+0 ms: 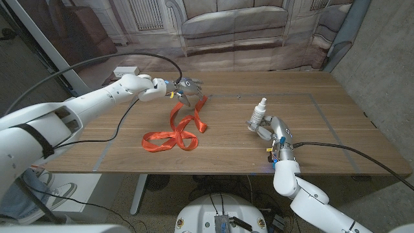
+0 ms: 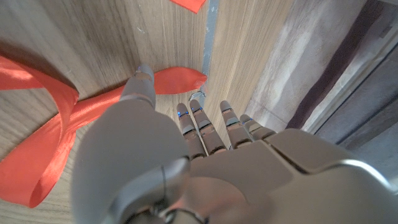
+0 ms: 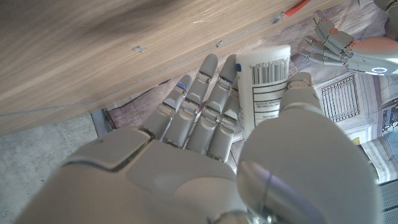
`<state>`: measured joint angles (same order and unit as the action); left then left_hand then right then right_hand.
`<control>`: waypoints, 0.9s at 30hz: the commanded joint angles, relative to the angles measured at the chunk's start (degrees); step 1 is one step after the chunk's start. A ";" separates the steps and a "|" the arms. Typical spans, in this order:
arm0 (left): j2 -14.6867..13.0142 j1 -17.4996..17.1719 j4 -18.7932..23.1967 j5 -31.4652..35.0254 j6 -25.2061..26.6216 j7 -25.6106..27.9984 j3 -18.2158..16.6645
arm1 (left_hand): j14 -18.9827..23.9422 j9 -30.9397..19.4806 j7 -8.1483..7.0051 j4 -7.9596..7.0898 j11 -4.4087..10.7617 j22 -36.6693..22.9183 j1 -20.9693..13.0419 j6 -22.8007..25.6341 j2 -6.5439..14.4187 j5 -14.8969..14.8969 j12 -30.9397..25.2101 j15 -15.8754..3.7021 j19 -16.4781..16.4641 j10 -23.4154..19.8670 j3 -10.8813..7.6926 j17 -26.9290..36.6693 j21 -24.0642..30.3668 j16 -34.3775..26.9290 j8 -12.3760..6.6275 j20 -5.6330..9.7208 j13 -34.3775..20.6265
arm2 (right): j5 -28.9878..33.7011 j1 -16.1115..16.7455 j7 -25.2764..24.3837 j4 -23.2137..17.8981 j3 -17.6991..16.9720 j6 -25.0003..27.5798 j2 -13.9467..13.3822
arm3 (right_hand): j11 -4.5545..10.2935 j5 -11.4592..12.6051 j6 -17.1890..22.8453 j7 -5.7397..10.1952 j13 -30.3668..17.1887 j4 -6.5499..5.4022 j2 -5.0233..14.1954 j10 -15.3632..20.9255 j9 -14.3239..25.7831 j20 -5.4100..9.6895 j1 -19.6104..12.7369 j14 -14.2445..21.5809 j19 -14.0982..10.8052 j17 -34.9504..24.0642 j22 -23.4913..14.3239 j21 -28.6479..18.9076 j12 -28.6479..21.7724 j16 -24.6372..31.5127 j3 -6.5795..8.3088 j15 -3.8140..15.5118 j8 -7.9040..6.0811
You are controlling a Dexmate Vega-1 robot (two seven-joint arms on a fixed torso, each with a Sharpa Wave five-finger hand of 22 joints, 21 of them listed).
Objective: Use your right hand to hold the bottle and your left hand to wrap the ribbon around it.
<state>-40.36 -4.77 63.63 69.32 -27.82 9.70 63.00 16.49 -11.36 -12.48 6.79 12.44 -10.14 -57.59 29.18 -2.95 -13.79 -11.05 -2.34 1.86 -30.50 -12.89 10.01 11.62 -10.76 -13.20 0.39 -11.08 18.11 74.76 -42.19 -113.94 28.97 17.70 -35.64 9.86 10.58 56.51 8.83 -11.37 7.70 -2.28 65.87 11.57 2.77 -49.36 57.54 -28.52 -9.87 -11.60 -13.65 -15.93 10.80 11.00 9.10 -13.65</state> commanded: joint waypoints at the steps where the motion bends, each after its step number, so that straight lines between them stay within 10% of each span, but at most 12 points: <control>1: 1.61 1.36 -3.94 -1.31 -0.31 2.60 3.17 | 0.77 -0.11 -0.02 -0.10 0.07 -0.13 -0.03 1.28 0.54 -0.32 -0.63 -7.77 -0.27 -1.16 0.23 0.28 -0.07 -0.38 -0.57 -0.06 -0.17 | -0.27 -0.38 0.33 -0.13 0.19 0.35 -0.26 | 2.14 -0.17 3.97 3.86 -0.17 -0.47 10.70 2.30 0.35 2.45 -10.21 0.53 -0.35 -0.15 -0.14 -0.24 -0.38 -0.15 0.54 2.83 -0.31; 27: 3.52 1.94 -7.62 -2.53 -0.29 5.43 6.80 | 2.54 0.07 0.02 -0.49 0.09 -0.14 -1.31 7.80 2.40 -0.21 -1.16 -8.02 -1.01 -6.46 0.11 0.34 0.00 -0.61 -2.42 0.49 -0.17 | -0.66 0.10 -0.27 -0.29 0.34 -0.46 -0.28 | 2.15 -0.29 3.95 3.87 -0.38 -0.51 10.68 2.38 0.38 2.18 -10.13 0.46 -0.25 -0.15 -0.18 -0.24 -0.45 -0.27 0.69 2.82 -0.21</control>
<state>-37.95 -3.14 58.15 67.24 -27.70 13.46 68.17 18.25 -11.18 -12.50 6.55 12.58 -10.15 -58.27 35.74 -1.08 -13.79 -11.91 -2.42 1.03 -35.84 -12.66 10.23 11.63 -11.08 -14.87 0.81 -11.06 17.49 74.50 -42.00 -113.85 29.24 17.55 -35.93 9.77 10.18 56.52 8.82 -11.66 7.70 -2.14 65.96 11.88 2.77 -49.22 57.54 -28.52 -9.88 -11.59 -13.65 -16.16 10.73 11.00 9.10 -13.48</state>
